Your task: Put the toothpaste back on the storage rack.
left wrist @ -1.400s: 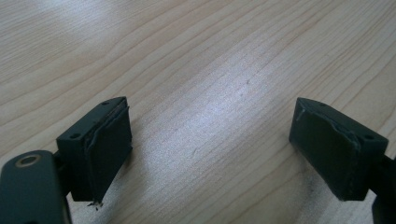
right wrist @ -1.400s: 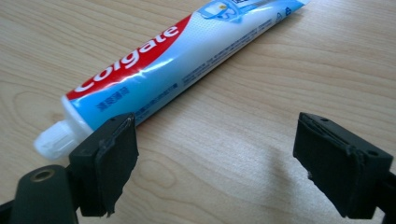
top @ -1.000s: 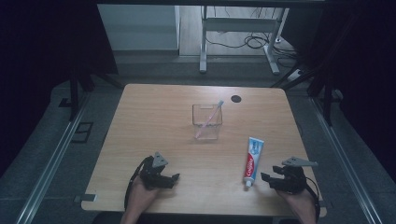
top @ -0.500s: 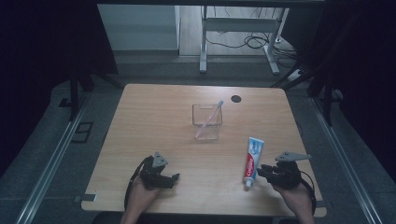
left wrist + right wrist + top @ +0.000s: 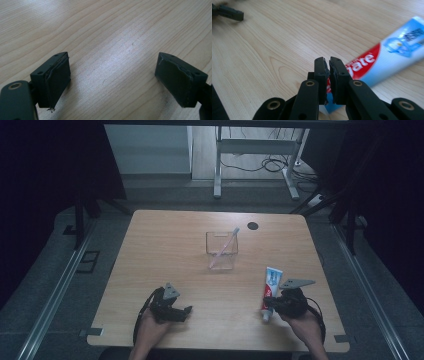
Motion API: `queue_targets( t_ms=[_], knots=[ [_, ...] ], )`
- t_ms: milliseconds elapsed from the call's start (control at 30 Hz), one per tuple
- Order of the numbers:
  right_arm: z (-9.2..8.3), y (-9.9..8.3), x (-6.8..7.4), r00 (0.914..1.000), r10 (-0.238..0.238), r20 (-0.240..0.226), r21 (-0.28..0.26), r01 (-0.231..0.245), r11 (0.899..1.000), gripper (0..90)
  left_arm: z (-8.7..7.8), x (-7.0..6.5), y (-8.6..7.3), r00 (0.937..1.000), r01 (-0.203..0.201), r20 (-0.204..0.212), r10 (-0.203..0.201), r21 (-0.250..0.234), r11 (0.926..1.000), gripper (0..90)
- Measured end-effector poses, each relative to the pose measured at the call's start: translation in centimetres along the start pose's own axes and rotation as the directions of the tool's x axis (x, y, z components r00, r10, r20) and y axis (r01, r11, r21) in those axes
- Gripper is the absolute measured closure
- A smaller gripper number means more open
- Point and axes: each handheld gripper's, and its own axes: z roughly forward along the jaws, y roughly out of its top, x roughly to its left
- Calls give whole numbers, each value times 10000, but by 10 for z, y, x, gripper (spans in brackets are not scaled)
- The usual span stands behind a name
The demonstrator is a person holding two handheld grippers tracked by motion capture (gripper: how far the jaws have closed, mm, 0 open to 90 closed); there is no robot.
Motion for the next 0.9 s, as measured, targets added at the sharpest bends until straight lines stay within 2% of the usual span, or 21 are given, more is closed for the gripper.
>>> queue_targets(
  t_ms=[233,400,633,900],
  knots=[
    [17,4,7,9996,-244,141,311,240,9992,838,0,0,0,10000,4,-1,-4,-2,10000,131],
    [23,4,8,9991,-322,281,510,308,9982,815,0,0,0,10000,-30,12,30,3,10000,130],
    [22,2,5,9999,-104,78,530,100,9985,815,0,0,0,10000,-21,-2,21,-1,10000,131],
    [14,-2,-1,9996,15,266,618,-31,9981,803,0,0,0,10000,-2,13,2,7,10000,130]
  ],
)
